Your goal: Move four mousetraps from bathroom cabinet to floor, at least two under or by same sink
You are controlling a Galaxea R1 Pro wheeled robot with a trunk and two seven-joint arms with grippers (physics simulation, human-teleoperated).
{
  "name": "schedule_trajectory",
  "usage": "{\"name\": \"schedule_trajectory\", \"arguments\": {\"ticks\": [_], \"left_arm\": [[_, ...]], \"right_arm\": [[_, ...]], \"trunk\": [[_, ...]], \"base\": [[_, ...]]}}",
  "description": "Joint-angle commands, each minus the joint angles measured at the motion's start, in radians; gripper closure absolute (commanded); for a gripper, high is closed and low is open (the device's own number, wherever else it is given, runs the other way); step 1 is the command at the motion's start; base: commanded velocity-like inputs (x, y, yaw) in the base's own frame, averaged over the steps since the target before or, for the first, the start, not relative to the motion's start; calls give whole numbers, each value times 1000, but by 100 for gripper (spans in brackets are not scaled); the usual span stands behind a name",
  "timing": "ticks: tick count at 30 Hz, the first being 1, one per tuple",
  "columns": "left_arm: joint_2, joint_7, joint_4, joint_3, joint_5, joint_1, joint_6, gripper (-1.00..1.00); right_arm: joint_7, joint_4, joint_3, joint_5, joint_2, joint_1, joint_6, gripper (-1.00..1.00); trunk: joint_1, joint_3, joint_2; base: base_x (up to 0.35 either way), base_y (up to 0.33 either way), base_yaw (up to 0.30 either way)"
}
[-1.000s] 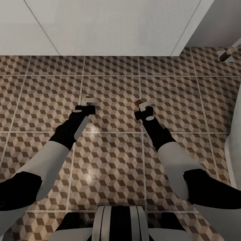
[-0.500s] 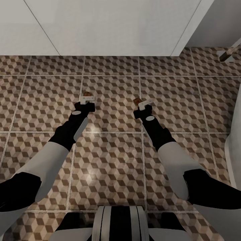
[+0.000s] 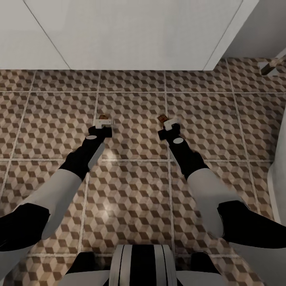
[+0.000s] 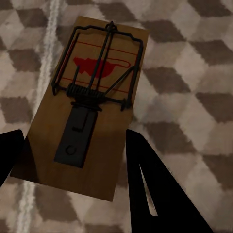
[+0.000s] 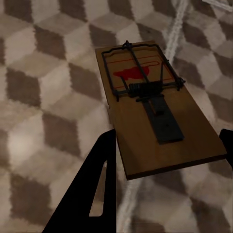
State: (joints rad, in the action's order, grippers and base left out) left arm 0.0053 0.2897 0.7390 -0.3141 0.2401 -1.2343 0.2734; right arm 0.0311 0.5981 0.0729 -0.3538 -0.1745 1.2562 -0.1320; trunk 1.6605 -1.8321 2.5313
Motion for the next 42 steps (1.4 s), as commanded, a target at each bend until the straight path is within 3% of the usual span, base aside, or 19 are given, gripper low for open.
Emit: {"name": "schedule_trajectory", "arguments": {"ticks": [1,15,42], "left_arm": [[1,11,-1,-5,4,-1,5,100],[12,11,-4,-5,4,-1,4,100],[13,11,-4,-5,4,-1,4,100]], "right_arm": [[3,1,2,-8,0,0,-8,100],[3,-3,2,-8,0,0,-8,100],[3,-6,1,-8,0,-1,-5,100]], "trunk": [[0,-1,0],[0,-1,0],[0,-1,0]], "base": [[245,0,0],[225,21,0],[9,46,0]]}}
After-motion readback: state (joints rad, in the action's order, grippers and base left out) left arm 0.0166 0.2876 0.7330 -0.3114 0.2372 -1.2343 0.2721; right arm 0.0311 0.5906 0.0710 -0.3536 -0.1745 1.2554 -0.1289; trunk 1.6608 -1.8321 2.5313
